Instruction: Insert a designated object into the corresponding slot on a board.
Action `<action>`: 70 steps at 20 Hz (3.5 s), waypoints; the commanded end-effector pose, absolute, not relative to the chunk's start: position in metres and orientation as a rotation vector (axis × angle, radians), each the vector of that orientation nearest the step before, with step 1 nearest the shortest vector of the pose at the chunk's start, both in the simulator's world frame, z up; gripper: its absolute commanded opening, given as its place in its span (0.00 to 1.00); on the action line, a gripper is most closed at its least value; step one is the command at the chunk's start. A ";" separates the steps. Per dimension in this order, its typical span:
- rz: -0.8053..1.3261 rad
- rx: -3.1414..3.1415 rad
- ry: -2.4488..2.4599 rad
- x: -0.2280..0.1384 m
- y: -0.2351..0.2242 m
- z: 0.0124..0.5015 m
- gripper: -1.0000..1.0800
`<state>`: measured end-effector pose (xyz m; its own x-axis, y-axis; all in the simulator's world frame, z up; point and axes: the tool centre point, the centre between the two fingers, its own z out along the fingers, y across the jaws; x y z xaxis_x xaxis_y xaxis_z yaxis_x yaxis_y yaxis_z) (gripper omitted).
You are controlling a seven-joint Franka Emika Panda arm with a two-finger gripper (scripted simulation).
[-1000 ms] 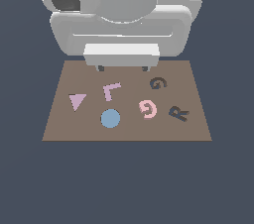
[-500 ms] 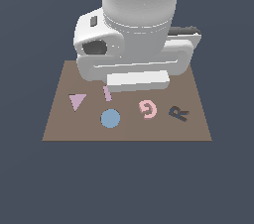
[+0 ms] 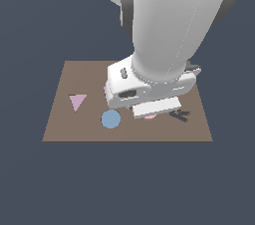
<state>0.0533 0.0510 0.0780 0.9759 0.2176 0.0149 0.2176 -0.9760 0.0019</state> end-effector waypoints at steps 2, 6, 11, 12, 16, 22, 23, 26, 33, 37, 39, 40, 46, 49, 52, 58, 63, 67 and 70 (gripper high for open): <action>0.011 3.117 0.393 0.056 0.059 0.062 0.96; 0.002 3.114 0.423 0.058 0.065 0.052 0.96; 0.000 3.113 0.426 0.057 0.066 0.050 0.96; 0.000 3.113 0.426 0.058 0.066 0.049 0.96; 0.000 3.112 0.429 0.058 0.066 0.037 0.96; 0.000 3.112 0.430 0.058 0.066 0.030 0.00; 0.000 3.112 0.430 0.058 0.066 0.030 0.00; 0.000 3.112 0.430 0.058 0.066 0.030 0.00; 0.000 3.112 0.432 0.058 0.066 0.030 0.00; 0.000 3.107 0.465 0.057 0.068 0.031 0.00; 0.000 3.102 0.498 0.057 0.069 0.031 0.00; 0.000 3.098 0.518 0.056 0.070 0.031 0.00; 0.000 3.063 0.698 0.051 0.079 0.032 0.00; 0.000 3.031 0.823 0.047 0.085 0.032 0.00; 0.001 2.987 0.970 0.042 0.091 0.033 0.00; 0.001 2.849 1.322 0.026 0.104 0.035 0.00; 0.001 2.675 1.646 0.007 0.113 0.036 0.00; 0.001 2.521 1.873 -0.008 0.116 0.037 0.00; 0.000 2.413 2.010 -0.017 0.116 0.038 0.00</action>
<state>-0.0123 0.1163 0.0376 0.2386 0.9711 -0.0005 0.9711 -0.2386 0.0006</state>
